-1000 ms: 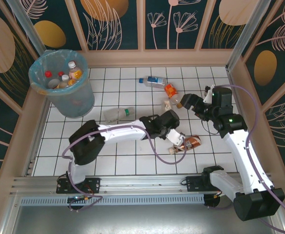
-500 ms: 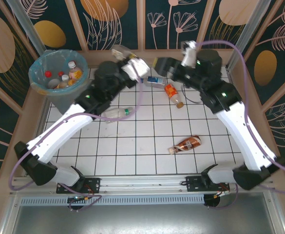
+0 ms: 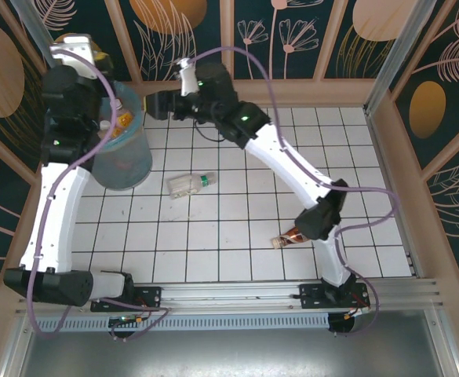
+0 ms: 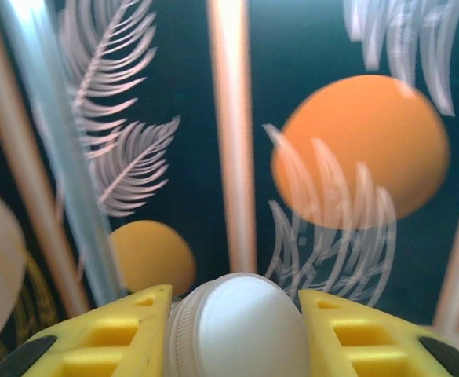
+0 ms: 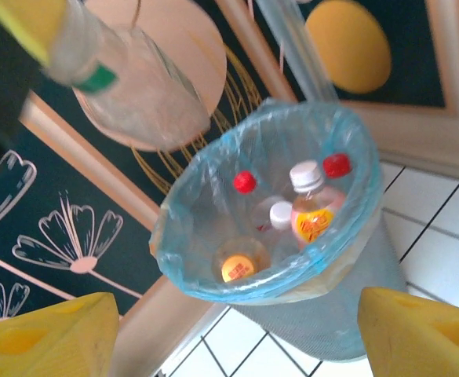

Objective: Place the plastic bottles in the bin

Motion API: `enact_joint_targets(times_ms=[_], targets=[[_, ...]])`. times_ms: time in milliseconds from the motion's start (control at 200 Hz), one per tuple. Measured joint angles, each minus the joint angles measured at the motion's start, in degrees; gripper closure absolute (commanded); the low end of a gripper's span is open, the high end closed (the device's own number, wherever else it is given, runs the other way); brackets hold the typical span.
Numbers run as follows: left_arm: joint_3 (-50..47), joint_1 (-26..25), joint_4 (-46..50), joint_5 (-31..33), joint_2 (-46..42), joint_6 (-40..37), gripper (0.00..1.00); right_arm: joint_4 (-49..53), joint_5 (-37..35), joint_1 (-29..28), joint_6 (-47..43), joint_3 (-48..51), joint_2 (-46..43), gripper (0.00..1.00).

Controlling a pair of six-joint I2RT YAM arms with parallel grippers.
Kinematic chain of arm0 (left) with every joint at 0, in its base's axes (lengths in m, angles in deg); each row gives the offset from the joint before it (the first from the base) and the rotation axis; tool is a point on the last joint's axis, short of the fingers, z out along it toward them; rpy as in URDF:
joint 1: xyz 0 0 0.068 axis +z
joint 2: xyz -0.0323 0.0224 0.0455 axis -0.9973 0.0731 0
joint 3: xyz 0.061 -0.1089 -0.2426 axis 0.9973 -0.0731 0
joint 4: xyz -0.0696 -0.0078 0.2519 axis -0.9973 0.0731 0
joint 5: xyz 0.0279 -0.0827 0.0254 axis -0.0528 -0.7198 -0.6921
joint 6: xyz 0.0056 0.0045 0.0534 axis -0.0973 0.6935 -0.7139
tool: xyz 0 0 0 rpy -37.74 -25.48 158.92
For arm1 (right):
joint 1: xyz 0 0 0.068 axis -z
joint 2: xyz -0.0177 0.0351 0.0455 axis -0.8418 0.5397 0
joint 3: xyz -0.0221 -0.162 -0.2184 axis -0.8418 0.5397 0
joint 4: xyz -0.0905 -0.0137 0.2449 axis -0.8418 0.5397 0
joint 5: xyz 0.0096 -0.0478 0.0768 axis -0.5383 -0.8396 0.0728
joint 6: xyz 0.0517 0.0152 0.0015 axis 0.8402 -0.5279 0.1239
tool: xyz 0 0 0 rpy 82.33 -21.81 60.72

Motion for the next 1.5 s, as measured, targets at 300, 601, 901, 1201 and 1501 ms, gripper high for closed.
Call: enact_joint_targets(times_ms=[300, 601, 901, 1201, 1501], targets=[[0.5, 17.7, 1.2, -12.0, 10.3, 11.0, 1.00, 0.1, 3.7, -3.8, 2.2, -4.2, 8.0, 0.20], [-5.1, 19.3, -4.8, -22.5, 15.6, 10.6, 1.00, -2.1, 4.5, -5.1, 3.0, 6.5, 4.3, 0.20], [-6.6, 19.5, -4.8, -30.1, 16.1, 10.3, 1.00, -3.8, 5.4, -5.0, 4.2, 11.6, 4.0, 0.20], [-6.5, 19.5, -4.1, -31.5, 13.6, 11.3, 0.93, -4.6, 5.8, -4.6, 4.3, 12.4, 2.6, 0.20], [-1.3, 18.8, -1.8, -30.8, 8.9, 11.3, 0.64, -1.6, 3.7, -2.1, 2.4, 16.5, -4.5, 0.20]])
